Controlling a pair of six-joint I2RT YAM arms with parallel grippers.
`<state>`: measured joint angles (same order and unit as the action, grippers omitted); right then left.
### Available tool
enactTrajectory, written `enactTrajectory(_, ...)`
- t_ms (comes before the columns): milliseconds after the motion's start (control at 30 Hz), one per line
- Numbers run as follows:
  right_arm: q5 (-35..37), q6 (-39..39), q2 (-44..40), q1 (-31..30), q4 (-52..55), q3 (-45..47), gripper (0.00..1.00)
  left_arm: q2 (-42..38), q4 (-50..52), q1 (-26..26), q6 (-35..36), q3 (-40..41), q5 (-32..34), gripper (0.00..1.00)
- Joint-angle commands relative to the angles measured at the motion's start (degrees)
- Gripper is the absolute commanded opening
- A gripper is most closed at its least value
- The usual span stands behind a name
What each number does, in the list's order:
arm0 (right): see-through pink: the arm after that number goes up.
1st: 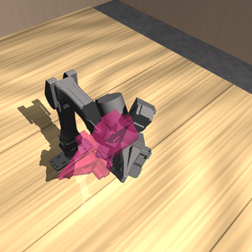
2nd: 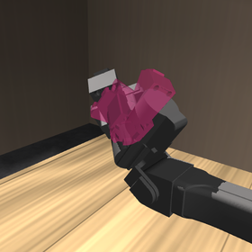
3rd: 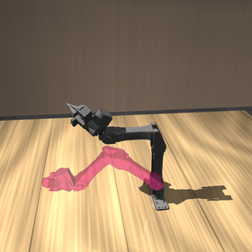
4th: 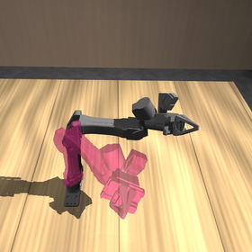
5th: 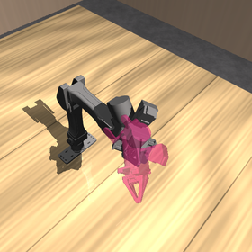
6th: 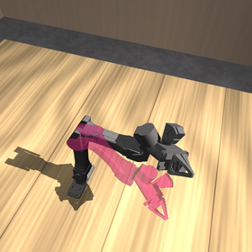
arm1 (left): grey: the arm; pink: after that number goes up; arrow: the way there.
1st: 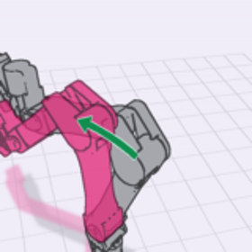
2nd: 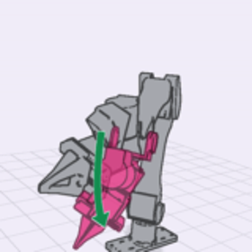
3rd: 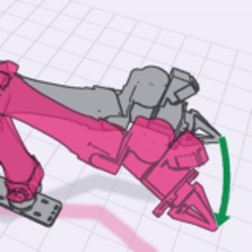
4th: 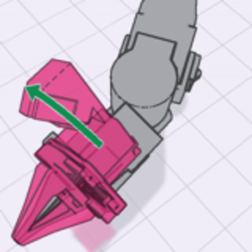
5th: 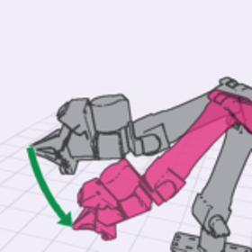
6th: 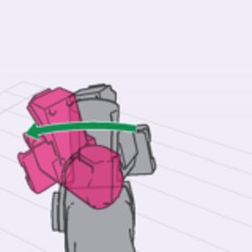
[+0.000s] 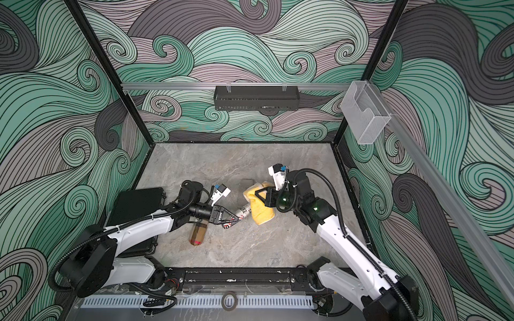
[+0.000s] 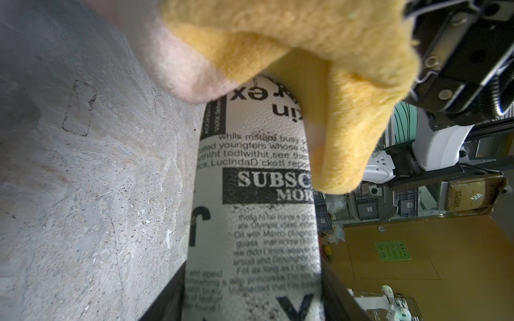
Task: Wipe the eyeglass case
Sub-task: Wipe the dirt from the eyeglass case.
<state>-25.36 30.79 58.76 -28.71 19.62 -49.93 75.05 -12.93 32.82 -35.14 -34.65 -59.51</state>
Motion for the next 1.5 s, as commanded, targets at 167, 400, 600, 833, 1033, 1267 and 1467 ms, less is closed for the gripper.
enactTrajectory(167,-1.8,1.9,2.3,2.5,1.3,0.2,0.0,-2.5,-2.9,0.1,0.4,-1.7,-1.0,0.46)
enactTrajectory(400,-15.0,5.1,-3.1,2.5,-11.9,3.1,0.0,-1.9,-4.3,0.2,-0.5,-1.6,-0.9,0.46)
enactTrajectory(600,-7.6,1.9,0.4,2.5,-1.4,1.3,0.0,-1.9,-4.7,0.2,-0.6,-1.6,-0.8,0.46)
enactTrajectory(833,-0.3,-1.1,4.4,2.5,5.2,-0.5,0.0,-2.1,-5.5,0.2,-1.4,-0.8,-0.4,0.46)
enactTrajectory(1033,-13.7,0.4,-1.2,2.5,-5.8,0.3,0.0,-2.3,-5.7,0.3,-1.3,-0.7,-0.2,0.46)
enactTrajectory(1267,-12.3,0.3,1.4,2.5,-2.2,0.5,0.0,-2.4,-6.2,0.3,-1.8,-0.7,-0.4,0.46)
enactTrajectory(1467,-4.0,-3.0,7.2,2.5,5.0,-0.5,0.0,-3.2,-6.2,0.3,-2.0,-0.3,-0.3,0.46)
